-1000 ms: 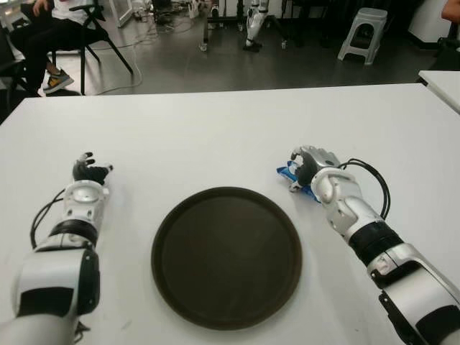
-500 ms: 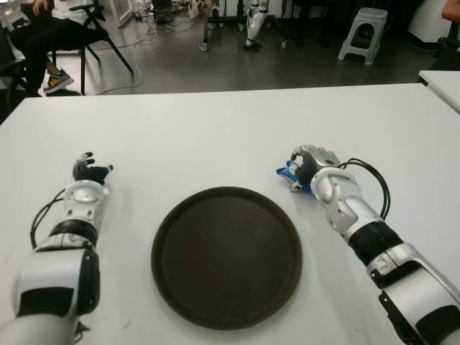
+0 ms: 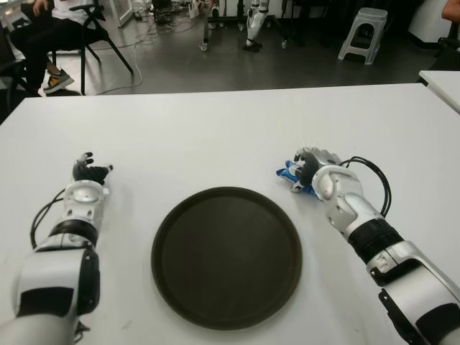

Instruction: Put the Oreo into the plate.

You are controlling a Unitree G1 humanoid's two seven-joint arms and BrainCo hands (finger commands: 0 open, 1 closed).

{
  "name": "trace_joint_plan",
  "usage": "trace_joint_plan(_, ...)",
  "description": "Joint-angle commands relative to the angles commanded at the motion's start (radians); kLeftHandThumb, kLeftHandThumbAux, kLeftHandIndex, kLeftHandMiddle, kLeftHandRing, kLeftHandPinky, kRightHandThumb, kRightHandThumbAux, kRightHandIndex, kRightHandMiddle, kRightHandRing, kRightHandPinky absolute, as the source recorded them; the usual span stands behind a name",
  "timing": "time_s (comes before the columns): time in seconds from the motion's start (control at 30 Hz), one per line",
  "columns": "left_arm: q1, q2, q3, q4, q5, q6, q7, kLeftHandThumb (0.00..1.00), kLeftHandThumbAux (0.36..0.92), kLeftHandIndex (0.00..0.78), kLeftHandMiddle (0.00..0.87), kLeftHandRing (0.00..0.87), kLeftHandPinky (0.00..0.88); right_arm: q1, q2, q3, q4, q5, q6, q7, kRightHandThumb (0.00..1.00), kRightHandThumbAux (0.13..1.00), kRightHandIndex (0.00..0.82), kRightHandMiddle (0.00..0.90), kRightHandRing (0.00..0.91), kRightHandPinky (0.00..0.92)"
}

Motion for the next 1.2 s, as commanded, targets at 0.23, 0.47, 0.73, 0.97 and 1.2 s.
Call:
trace_joint_plan(0.23, 0.001, 0.001, -0.005, 0.0, 0.005, -0.004, 0.002, 0.278, 0.763, 0.08, 0.131, 0.159, 0.163, -0.008, 0.013, 0.002, -0.003, -0.003, 0.054, 0.014, 0.0, 0.877, 0.247, 0.24, 0.273, 0.315)
trace_joint_plan(0.47, 0.001, 0.002, -0.003, -0.001, 0.002, -0.005, -0.004, 0.274, 0.771, 0.07, 0.125, 0.15, 0.15, -0.014, 0.012, 0.011, -0.013, -0.002, 0.079, 0.042, 0.0, 0.872, 0.199, 0.204, 0.229, 0.279)
trace_joint_plan(0.73, 0.002, 0.002, -0.001, -0.001, 0.0, -0.006, -0.006, 0.294, 0.782, 0.074, 0.123, 0.149, 0.157, -0.017, 0.009, 0.018, -0.02, -0.003, 0.091, 0.046, 0.0, 0.877, 0.19, 0.209, 0.234, 0.281)
trace_joint_plan(0.97, 0.003, 0.002, 0.0, -0.001, -0.001, -0.012, -0.009, 0.299, 0.775, 0.079, 0.134, 0.16, 0.176, -0.021, 0.004, 0.03, -0.018, -0.007, 0.091, 0.051, 0.0, 0.878, 0.176, 0.198, 0.228, 0.252)
trace_joint_plan(1.2, 0.005, 0.003, 0.003, -0.001, -0.003, -0.013, -0.009, 0.304, 0.772, 0.088, 0.142, 0.168, 0.184, -0.004, -0.009, 0.02, -0.03, 0.004, 0.031, 0.016, 0.0, 0.872, 0.169, 0.209, 0.239, 0.259)
